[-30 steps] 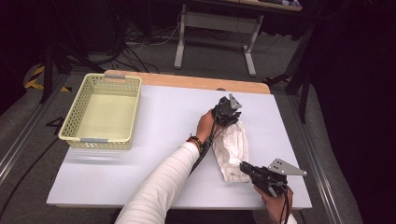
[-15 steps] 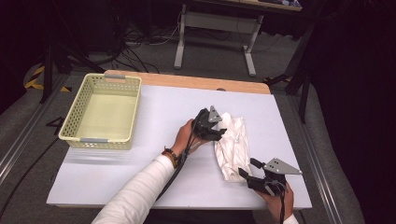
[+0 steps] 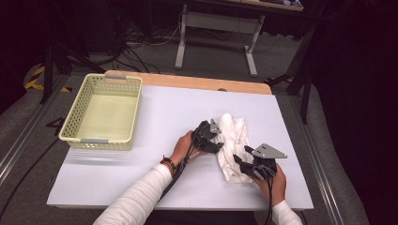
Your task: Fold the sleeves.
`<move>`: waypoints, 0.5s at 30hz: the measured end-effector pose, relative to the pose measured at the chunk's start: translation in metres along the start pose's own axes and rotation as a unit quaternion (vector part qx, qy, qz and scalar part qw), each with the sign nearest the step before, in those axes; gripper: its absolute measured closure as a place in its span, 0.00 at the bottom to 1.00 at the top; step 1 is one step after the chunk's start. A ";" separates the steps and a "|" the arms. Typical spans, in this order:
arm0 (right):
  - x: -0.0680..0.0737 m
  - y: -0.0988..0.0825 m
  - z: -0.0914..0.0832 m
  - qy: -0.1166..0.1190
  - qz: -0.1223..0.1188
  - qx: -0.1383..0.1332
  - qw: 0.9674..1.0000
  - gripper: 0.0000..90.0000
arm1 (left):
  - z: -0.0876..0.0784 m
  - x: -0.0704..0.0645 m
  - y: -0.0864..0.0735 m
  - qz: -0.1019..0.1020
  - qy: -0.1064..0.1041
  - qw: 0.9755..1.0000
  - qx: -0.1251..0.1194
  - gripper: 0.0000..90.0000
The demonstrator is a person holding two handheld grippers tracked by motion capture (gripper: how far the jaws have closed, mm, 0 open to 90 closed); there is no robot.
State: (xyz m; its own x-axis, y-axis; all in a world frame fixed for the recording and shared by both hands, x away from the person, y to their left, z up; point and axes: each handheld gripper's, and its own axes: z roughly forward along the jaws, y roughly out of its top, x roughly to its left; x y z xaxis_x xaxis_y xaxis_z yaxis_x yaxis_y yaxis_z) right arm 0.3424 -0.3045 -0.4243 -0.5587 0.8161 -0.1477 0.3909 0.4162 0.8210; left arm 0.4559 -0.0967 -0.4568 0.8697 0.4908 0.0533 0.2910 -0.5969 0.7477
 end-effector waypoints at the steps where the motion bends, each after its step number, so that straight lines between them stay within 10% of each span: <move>1: -0.001 0.002 0.002 -0.005 -0.002 0.004 1.000 0.49 | 0.000 0.001 0.000 -0.002 0.001 1.000 0.001 0.51; 7: -0.007 0.001 0.015 -0.041 -0.023 0.038 0.998 0.60 | 0.000 -0.004 0.000 -0.006 -0.015 1.000 0.012 0.90; 15: -0.017 -0.005 0.009 -0.069 -0.027 0.051 0.996 0.65 | -0.007 -0.008 -0.006 0.016 0.003 1.000 0.008 0.98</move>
State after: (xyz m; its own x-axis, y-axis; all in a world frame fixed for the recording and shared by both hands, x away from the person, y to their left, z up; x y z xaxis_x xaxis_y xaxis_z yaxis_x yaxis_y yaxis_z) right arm 0.3560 -0.3172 -0.4309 -0.4775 0.8356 -0.2715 0.4388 0.4945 0.7503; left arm 0.4443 -0.0932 -0.4569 0.8762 0.4749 0.0819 0.2691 -0.6231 0.7344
